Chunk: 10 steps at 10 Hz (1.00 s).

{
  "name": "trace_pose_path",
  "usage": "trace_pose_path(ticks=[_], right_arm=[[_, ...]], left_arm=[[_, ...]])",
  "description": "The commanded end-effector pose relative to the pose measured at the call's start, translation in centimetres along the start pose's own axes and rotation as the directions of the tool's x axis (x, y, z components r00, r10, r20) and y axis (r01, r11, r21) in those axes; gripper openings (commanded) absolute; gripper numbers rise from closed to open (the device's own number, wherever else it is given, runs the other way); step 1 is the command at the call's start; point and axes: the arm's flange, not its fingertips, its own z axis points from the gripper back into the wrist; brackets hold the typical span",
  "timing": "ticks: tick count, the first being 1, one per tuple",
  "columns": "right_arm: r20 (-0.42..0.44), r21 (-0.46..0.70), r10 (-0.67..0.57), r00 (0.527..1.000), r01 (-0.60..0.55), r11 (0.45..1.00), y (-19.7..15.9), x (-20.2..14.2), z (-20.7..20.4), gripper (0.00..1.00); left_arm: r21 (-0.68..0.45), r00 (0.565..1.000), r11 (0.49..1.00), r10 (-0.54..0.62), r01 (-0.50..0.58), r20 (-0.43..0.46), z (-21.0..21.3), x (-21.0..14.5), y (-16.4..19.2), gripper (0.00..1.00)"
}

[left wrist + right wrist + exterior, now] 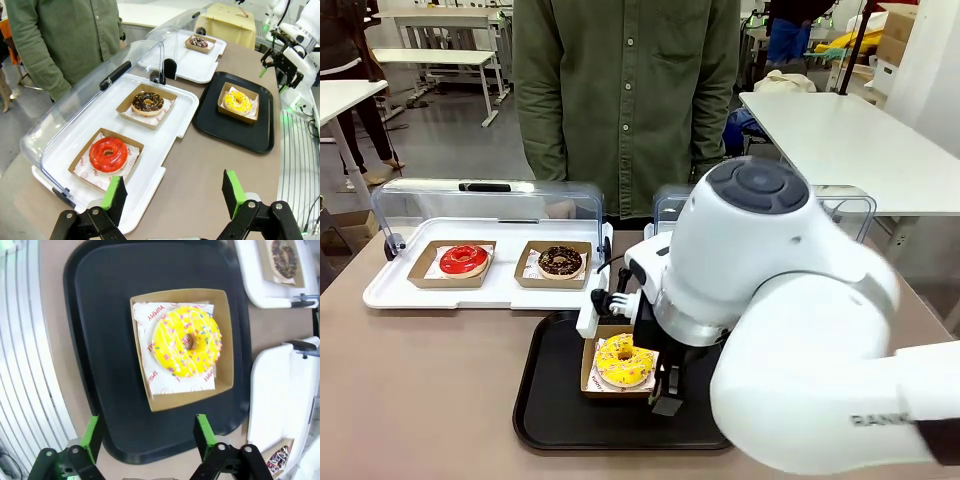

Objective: Move the third donut from the left to the tray.
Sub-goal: Pick up the Paper togo box containing the Donut indicated by the person and place it on the Handle tray.

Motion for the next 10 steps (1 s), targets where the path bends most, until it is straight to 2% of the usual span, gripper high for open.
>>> trace_pose_path(ticks=[1, 2, 3, 10], right_arm=[[-0.016, 0.038, 0.044, 0.999, -0.044, 0.998, 0.5, -3.7, 1.3, 1.0], [-0.024, 0.156, 0.067, 0.997, -0.063, 0.986, 0.4, -4.0, 1.3, 1.0], [-0.012, 0.0, 0.007, 1.0, -0.007, 1.0, -0.2, -0.4, 1.0, 1.0], [-0.012, 0.0, 0.007, 1.0, -0.007, 1.0, -0.2, -0.4, 1.0, 1.0]], left_arm=[[-0.001, 0.999, 1.0, -0.021, 0.021, 0.025, 0.0, 0.1, 0.1, 1.0], [-0.001, 0.999, 1.0, -0.021, 0.021, 0.025, 0.0, 0.1, 0.1, 1.0], [-0.001, 0.999, 1.0, -0.021, 0.021, 0.025, 0.0, 0.1, 0.1, 1.0], [-0.001, 0.999, 1.0, -0.021, 0.021, 0.025, 0.0, 0.1, 0.1, 1.0]])
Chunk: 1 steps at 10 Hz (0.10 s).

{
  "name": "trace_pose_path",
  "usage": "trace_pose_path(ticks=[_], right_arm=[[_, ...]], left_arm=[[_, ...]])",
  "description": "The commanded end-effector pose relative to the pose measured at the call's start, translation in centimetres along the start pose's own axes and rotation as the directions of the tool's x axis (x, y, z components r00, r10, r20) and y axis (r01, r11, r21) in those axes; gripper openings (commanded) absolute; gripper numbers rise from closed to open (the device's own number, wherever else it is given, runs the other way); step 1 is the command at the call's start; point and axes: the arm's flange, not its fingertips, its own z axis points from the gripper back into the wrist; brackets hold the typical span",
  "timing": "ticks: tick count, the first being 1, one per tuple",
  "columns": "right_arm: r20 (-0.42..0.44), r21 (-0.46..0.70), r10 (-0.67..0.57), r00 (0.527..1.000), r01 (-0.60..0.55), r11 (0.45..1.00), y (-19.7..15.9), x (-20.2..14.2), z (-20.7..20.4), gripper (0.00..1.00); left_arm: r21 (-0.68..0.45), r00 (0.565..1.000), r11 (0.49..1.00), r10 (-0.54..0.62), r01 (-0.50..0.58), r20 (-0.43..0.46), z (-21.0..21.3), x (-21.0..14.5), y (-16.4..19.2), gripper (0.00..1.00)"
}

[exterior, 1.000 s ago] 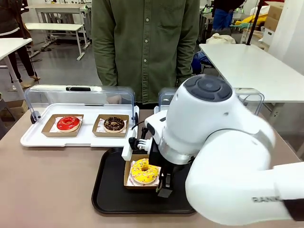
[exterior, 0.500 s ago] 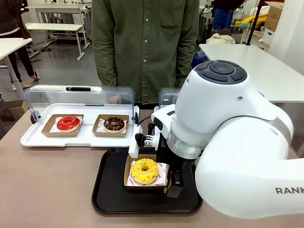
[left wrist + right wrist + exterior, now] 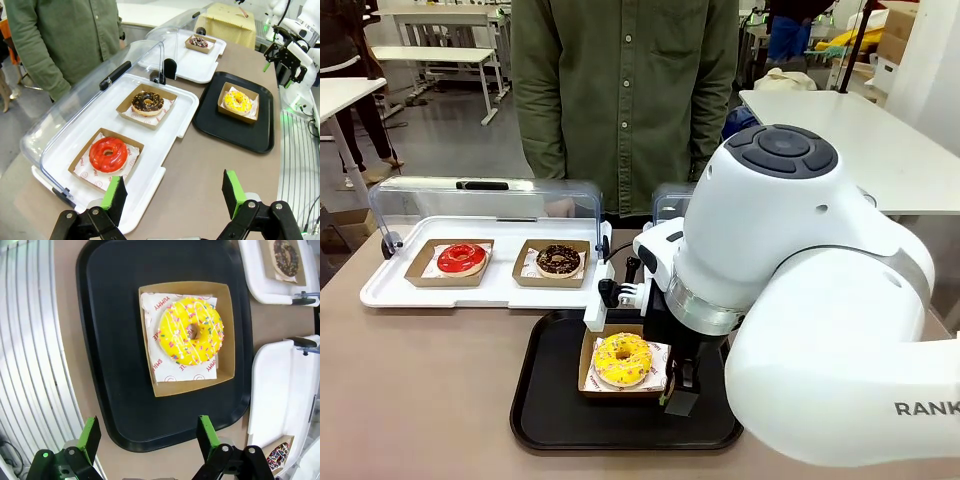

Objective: Move the third donut from the left to the tray.
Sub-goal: Pick up the Paper togo box containing the Donut indicated by the person and place it on the Handle tray.

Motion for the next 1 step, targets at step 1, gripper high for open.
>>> trace_pose_path(ticks=[1], right_arm=[[0.002, -0.028, -0.016, 1.0, 0.017, 0.999, -0.06, 0.3, -0.37, 1.0]], left_arm=[[-0.001, 0.999, 1.0, -0.021, 0.021, 0.025, 0.01, 0.06, 0.14, 1.0]])
